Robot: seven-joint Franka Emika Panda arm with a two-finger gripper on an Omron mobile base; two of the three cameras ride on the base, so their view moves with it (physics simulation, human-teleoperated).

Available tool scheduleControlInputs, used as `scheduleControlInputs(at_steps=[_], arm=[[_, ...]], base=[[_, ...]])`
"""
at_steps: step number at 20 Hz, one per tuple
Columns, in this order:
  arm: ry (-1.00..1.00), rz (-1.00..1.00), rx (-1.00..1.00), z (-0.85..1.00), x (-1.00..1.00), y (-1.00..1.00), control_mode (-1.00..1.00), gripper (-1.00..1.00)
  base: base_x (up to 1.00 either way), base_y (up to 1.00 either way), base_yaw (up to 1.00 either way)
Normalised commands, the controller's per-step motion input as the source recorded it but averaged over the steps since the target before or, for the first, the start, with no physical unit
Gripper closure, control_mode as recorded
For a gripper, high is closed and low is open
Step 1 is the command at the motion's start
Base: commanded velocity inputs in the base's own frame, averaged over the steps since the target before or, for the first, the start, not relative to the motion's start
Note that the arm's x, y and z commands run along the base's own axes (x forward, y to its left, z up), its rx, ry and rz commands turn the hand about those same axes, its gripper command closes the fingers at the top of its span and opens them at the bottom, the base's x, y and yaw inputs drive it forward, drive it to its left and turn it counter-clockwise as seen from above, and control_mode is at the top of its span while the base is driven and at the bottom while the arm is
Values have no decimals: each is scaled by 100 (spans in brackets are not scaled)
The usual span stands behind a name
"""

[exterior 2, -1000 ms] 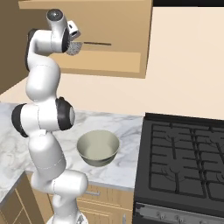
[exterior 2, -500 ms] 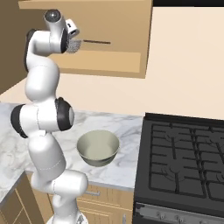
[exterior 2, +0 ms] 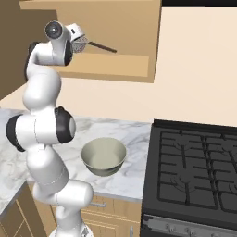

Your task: Open the cabinet and setup a tea strainer by placing it in the bowl upright.

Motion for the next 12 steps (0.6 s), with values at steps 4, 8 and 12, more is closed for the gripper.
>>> scheduleControlInputs(at_steps=[4, 8, 12], arm=[[-15, -10, 9, 8, -42, -9, -100, 100], [-1, -8, 0, 28, -81, -4, -100, 100], [0, -14, 0, 22, -100, -4, -100, 100]], base=[[0, 0, 0], [0, 0, 0], [0, 0, 0]])
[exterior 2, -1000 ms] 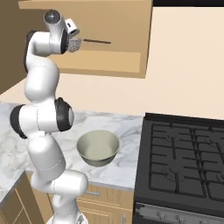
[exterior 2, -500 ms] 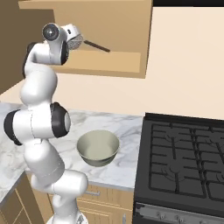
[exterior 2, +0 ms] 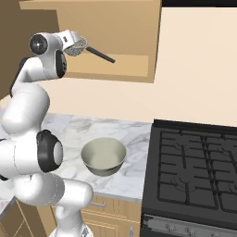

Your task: Open the cabinet and setup a tea strainer by placing it in the bowl upright.

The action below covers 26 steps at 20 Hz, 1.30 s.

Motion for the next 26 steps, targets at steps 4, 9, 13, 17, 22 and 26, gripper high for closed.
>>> scheduleControlInputs(at_steps=[4, 9, 13, 17, 22, 26], arm=[[4, -16, 0, 27, -100, -8, -100, 100], [15, -15, 0, 19, -100, -23, -100, 100], [22, -11, 0, 3, -100, -33, -100, 100], [16, -8, -1, -8, -100, -48, -100, 100], [4, -7, -8, -57, -100, -46, -100, 100], [0, -5, -12, -70, -98, -42, -100, 100]], base=[[0, 0, 0], [0, 0, 0], [0, 0, 0], [0, 0, 0], [0, 0, 0], [0, 0, 0]])
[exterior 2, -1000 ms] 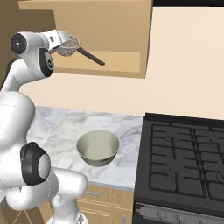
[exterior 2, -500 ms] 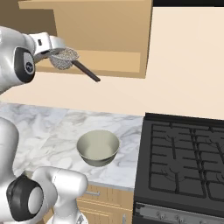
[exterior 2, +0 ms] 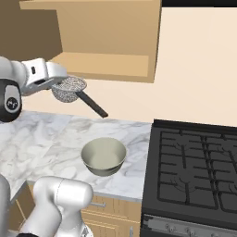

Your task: Open the cabinet and setup a tea strainer by placing it in the bowl upright.

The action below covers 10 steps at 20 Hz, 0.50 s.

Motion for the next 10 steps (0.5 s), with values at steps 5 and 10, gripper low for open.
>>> scheduleControlInputs(at_steps=[5, 10], arm=[[0, -4, -11, -76, -72, -53, -100, 100], [0, 0, -11, -68, -11, -55, -100, 100]], base=[[0, 0, 0], [0, 0, 0]])
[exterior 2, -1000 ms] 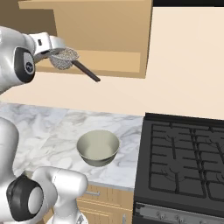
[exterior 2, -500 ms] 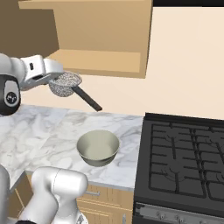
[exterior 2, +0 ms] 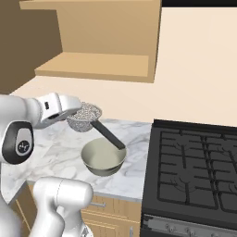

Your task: Open the cabinet and setup a tea strainer by placing it in the bowl upright.

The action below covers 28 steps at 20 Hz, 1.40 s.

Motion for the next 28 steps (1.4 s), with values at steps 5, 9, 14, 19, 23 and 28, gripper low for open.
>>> scheduleControlInputs(at_steps=[5, 9, 14, 19, 23, 28], arm=[[0, 0, -10, -50, 0, -36, -100, 100], [3, 0, -5, -58, 0, -12, -100, 100], [3, -4, -4, -72, 0, -2, -100, 100], [2, -15, 0, -63, 27, -4, -100, 100], [0, -14, 4, -55, 41, -10, -100, 100], [0, -9, 3, -62, 61, -11, -100, 100]], base=[[0, 0, 0], [0, 0, 0], [0, 0, 0], [0, 0, 0], [0, 0, 0], [0, 0, 0]])
